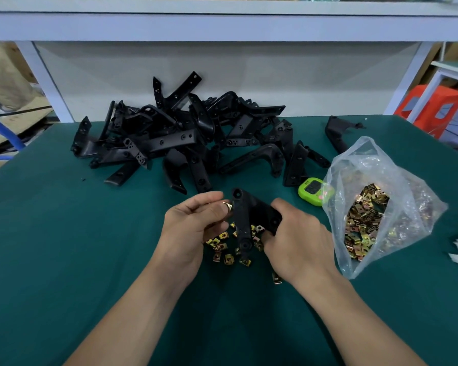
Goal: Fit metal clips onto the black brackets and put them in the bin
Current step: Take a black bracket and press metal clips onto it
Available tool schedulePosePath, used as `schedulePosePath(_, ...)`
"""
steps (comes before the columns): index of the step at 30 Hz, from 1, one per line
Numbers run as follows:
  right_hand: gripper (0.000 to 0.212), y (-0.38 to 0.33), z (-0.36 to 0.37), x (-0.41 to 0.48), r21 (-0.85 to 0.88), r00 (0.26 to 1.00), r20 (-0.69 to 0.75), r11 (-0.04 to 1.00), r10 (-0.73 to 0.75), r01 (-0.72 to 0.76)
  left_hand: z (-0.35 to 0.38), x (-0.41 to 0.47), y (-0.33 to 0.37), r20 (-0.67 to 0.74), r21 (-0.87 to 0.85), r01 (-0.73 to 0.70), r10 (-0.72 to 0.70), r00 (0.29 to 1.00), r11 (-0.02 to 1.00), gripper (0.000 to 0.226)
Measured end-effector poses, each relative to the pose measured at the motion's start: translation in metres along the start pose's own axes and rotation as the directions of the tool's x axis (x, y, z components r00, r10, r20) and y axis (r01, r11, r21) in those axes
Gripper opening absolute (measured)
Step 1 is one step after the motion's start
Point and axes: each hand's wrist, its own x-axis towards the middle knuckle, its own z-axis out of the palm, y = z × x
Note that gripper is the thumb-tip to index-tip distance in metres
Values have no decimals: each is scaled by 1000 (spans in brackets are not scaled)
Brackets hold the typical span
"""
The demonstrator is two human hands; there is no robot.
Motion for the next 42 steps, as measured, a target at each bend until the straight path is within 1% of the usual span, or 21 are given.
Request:
schedulePosePath(4,20,0,-1,0,2,1000,12,1000,0,0,-1,0,1,2,-24,-2,2,1000,1000,21)
schedulePosePath(7,20,0,-1,-1,-3,1000,22,1000,-3,3,0,1,0,9,35,-10,10,1000,999,22)
schedulePosePath(10,20,0,0,-1,-1,1000,20,1000,2,-2,2,0,-2,1,106,-22,22,1000,994,30)
schedulePosePath(11,19,0,0,-1,-1,1000,16,1000,6,-6,2,-1,-3,-7,105,-19,20,1000,994,28)
schedulePosePath(13,20,0,-1,-1,1,1000,4,1000,14,-14,0,0,-3,-36,74,-16,19,999,997,15)
schedulePosePath(16,20,0,-1,-1,-1,1000,-7,1000,11,-11,-3,2,-1,-53,63,-18,21,998,998,15)
schedulePosePath(20,18,0,-1,-1,0,1000,6,1000,-8,8,-1,1,-2,-26,96,-9,12,1000,995,15)
schedulePosePath(23,18,0,-2,0,-14,1000,7,1000,-13,13,-1,2,-4,-6,129,-18,19,1000,992,19)
schedulePosePath(26,20,1,-3,1,-33,1000,13,999,-18,18,-5,4,-1,22,175,-26,22,999,984,31)
schedulePosePath(28,23,1,-4,1,-57,999,15,998,-33,33,-9,5,1,70,236,-36,20,997,971,43)
schedulePosePath(29,23,1,-5,1,-64,999,14,997,-41,42,-11,5,2,95,261,-41,17,995,964,44)
schedulePosePath(31,24,1,-6,1,-75,998,13,996,-55,56,-15,6,3,130,284,-46,10,992,958,43)
schedulePosePath(34,24,0,-8,0,-86,998,18,994,-63,64,-15,6,2,149,306,-43,-3,989,951,39)
schedulePosePath(36,24,-1,-8,-1,-93,998,23,994,-55,57,-15,5,1,153,330,-46,-5,988,943,40)
schedulePosePath(42,31,-6,-4,-4,-128,999,5,990,-53,53,-12,3,1,165,310,-44,-8,986,950,43)
